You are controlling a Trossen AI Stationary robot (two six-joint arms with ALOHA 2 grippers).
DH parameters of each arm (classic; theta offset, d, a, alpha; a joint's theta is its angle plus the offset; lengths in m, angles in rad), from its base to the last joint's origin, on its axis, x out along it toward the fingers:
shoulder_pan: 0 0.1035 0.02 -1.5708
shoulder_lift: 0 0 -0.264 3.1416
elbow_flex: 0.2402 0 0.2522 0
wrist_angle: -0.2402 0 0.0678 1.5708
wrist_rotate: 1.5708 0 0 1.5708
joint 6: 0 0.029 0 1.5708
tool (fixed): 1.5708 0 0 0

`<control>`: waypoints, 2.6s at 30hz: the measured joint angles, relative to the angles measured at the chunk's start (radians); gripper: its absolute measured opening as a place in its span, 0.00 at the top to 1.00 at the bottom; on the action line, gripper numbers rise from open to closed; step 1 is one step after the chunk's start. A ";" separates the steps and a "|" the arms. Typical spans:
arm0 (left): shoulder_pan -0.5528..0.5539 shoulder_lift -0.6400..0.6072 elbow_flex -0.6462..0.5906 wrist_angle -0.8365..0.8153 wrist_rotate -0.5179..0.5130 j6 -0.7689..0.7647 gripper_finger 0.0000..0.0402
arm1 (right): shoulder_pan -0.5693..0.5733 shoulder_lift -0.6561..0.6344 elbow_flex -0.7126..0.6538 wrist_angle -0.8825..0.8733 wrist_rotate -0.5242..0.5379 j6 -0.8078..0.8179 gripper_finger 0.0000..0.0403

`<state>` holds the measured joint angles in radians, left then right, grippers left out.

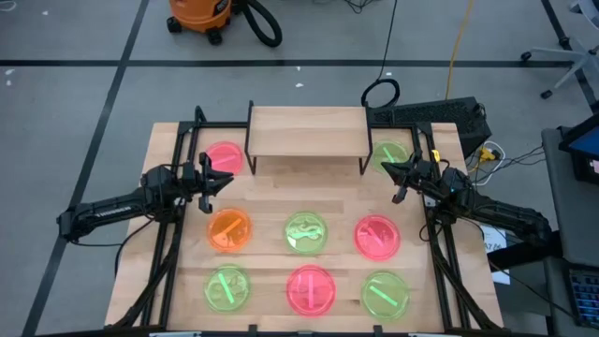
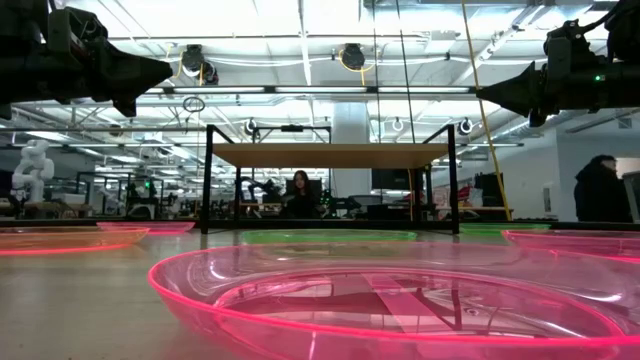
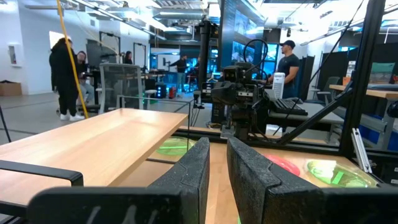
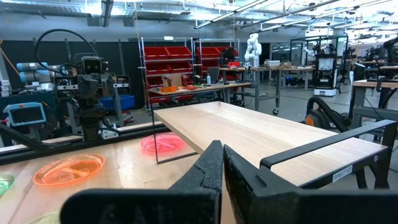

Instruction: Place and stack plates onto a shelf

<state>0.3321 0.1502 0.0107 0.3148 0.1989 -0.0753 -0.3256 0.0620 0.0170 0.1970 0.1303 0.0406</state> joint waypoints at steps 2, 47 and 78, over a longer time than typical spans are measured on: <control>0.000 0.000 0.000 0.000 0.000 0.000 0.84 | 0.000 0.000 0.000 0.003 0.000 0.000 1.00; 0.000 0.000 0.000 0.000 0.000 0.000 0.84 | 0.000 0.230 0.233 -0.395 0.072 0.003 1.00; 0.000 0.000 0.000 0.000 0.000 0.000 0.84 | -0.001 0.490 0.588 -0.740 0.146 0.113 1.00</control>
<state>0.3321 0.1503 0.0109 0.3149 0.1987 -0.0753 -0.3268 0.5524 0.6052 -0.5430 0.2758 0.1535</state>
